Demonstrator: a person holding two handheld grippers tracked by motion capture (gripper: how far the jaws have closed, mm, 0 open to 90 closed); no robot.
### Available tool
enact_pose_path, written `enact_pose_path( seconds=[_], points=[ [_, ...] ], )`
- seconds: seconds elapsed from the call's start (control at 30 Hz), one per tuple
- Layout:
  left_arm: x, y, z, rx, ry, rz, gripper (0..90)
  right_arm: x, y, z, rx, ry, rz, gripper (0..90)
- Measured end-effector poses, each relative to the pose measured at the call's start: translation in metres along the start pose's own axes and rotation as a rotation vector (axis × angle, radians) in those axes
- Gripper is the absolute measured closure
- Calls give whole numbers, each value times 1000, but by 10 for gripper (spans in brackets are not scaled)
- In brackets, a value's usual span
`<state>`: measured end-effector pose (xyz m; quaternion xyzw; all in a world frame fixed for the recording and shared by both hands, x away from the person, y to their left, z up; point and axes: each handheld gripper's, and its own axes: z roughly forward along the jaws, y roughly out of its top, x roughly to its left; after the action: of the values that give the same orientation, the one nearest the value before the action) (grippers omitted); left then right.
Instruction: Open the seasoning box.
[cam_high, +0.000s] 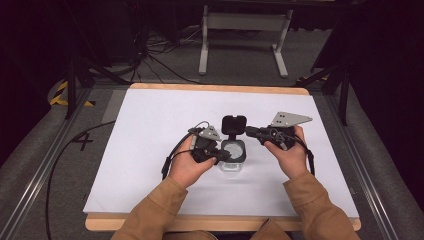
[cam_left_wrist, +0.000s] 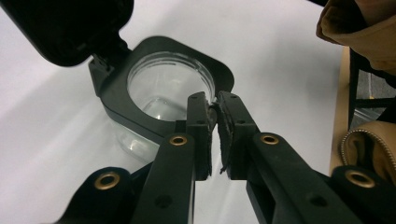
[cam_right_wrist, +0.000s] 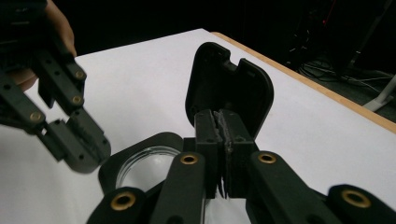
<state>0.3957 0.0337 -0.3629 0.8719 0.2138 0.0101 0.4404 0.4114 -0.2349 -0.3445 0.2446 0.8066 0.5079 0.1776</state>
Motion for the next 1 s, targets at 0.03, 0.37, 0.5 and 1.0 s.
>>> enact_pose_path(
  seconds=[0.03,0.37,0.5,1.0],
  points=[
    [0,1,-4,2,4,5,822,0,0,-3,4,10,6,825],
    [9,-7,-42,-28,49,-7,763,-4,1,-36,45,8,26,669],
    [14,-12,-53,-43,61,-17,740,-9,-1,-40,62,16,37,618],
    [55,-38,-73,-12,164,-96,627,-48,-28,-58,118,-64,150,483]
  ],
)
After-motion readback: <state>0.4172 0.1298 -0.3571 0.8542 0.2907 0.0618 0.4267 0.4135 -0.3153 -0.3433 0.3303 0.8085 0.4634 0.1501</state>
